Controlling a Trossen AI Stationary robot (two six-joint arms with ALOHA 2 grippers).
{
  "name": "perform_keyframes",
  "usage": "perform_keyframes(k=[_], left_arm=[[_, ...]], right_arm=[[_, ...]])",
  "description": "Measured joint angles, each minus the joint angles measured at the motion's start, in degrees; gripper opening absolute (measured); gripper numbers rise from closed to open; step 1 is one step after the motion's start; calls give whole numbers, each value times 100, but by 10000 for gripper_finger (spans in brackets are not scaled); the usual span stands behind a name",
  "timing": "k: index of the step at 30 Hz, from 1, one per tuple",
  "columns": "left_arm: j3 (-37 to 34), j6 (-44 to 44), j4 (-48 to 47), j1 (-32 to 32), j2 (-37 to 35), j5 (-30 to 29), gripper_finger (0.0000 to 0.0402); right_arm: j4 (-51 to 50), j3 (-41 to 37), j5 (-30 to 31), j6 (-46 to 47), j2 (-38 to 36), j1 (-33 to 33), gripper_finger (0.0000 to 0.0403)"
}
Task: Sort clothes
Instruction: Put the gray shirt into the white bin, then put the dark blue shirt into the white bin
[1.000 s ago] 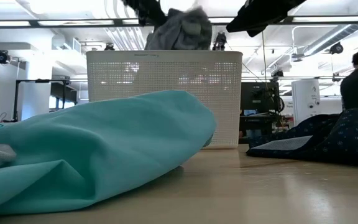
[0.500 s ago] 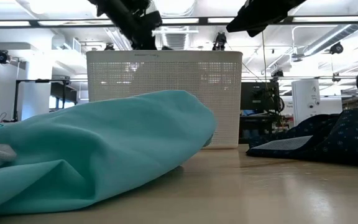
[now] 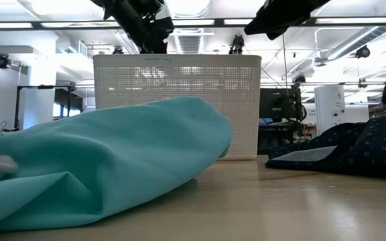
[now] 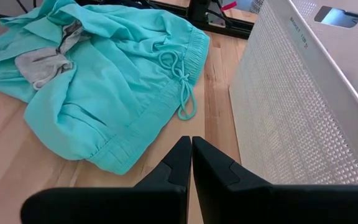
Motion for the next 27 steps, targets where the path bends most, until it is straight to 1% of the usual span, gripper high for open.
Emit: perform_keyframes(k=[3, 5, 7, 8, 9, 11, 13, 16, 17, 21, 24, 27], left_arm=[[62, -63, -79, -2, 0, -2, 174], [171, -29, -303, -16, 0, -2, 200], [386, 98, -643, -40, 0, -13, 213], [534, 146, -830, -65, 0, -40, 212], [693, 178, -1002, -97, 0, -48, 206], [1018, 190, -1301, -219, -10, -57, 177], [1319, 283, -1567, -424, -33, -64, 128], [1692, 387, -1940, -751, -52, -57, 35], [1773, 372, -2075, -853, -52, -50, 19], [1797, 276, -2501, -1285, -81, -64, 12], [1627, 271, -2720, -1681, -136, -62, 2], [1335, 254, -2715, -2085, -220, -54, 1]], right_arm=[[-19, 0, 1, 0, 0, 2, 0], [-19, 0, 0, 0, 0, 1, 0], [-19, 0, 2, 0, 0, 0, 0], [-20, 0, 0, 0, 0, 2, 0], [-19, 0, 0, 0, 0, 0, 0], [-22, 0, 2, -6, 0, 1, 0], [-21, 0, 2, -10, 0, 2, 0], [-25, 0, 2, -17, 0, 2, 0], [-33, 0, 2, -17, 0, 2, 0], [-119, 0, 1, 45, 0, 2, 0], [-175, -8, 2, 46, 0, 2, 0], [-186, -11, -21, 51, 0, 2, 0]])
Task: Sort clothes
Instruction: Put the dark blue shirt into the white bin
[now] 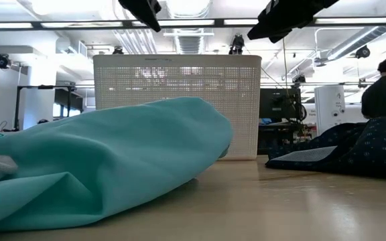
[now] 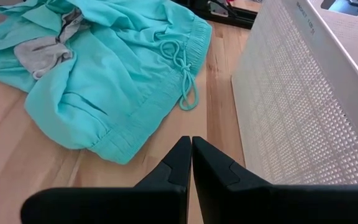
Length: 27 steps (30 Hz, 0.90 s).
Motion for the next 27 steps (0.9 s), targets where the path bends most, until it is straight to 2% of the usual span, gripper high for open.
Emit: perform_keyframes(k=[7, 10, 14, 22, 27], left_arm=[[-1148, -238, 549, -914, -449, 170, 0], [-1774, -403, 1259, -1321, -719, 513, 0], [-2601, -860, 2262, -1788, -990, 652, 0], [-3648, -1765, 3346, -2277, -1144, 623, 0], [-4102, -1827, 4103, -2496, -1155, 190, 0]], right_arm=[[-1, -4, -4, 76, 0, 8, 0], [0, -20, -6, 141, 0, 82, 0], [-21, -33, -20, 141, 0, 205, 0], [-800, -35, -41, 678, 0, 311, 0], [-1380, -42, -174, 1118, 19, 558, 4]])
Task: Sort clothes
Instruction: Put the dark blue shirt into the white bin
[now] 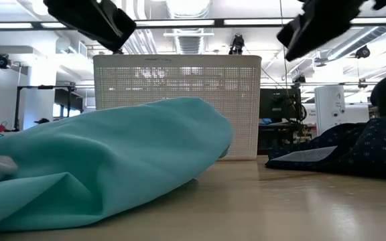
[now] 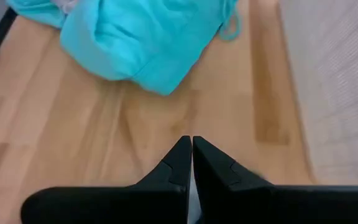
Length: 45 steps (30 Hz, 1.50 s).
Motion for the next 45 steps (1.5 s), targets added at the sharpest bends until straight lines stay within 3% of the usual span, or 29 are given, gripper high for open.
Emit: perform_keyframes(k=[5, 14, 20, 26, 39, 42, 45], left_arm=[[-457, -122, 838, -124, -51, -193, 0], [-1189, -531, 1896, -255, -324, -196, 0], [-1270, -680, 1924, -309, -401, -194, 0], [-1298, -761, 1922, -370, -395, -188, 0], [-1329, -804, 1929, -415, -399, -179, 0], [-1329, -805, 1934, -423, -399, -178, 0], [-1329, -803, 1970, -424, -399, -178, 0]], right_arm=[[-408, 0, -258, 784, 29, 391, 46], [-1634, 0, -240, 2292, 160, 905, 193], [-2456, 0, -232, 2563, 406, 916, 267], [-2503, 2, -235, 2440, 1047, 905, 307], [-1668, 47, -1013, 1887, 2542, 902, 307], [-1677, 48, -991, 1707, 2629, 902, 270], [-1615, 33, -789, 1590, 2617, 901, 189]])
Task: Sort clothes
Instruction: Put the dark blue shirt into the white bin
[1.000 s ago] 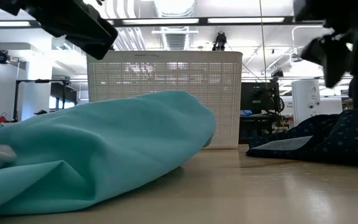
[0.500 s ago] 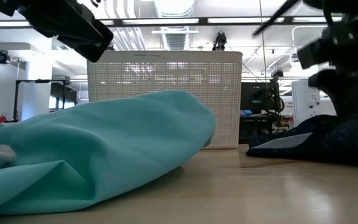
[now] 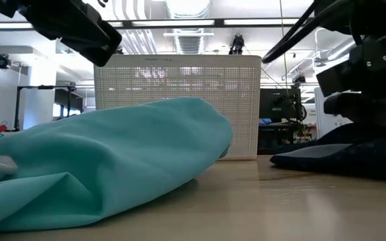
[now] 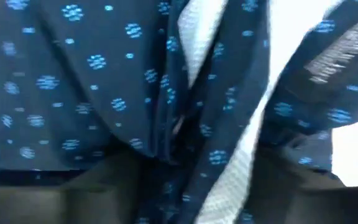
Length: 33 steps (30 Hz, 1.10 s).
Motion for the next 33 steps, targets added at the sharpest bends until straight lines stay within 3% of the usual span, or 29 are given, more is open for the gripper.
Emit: perform_keyframes(k=[4, 5, 16, 33], left_arm=[[0, 12, 89, 0, 0, -4, 0], [0, 17, 98, 0, 0, -4, 0], [0, 109, 125, -2, 0, -160, 0], [0, 216, 140, -15, 0, -166, 0]], right_arm=[[129, -19, 201, -199, -131, -65, 42], [145, -26, 220, -260, -178, -85, 24], [172, 466, 869, -439, -990, -186, 6], [-675, 2805, 2141, -1393, -1343, -186, 3]])
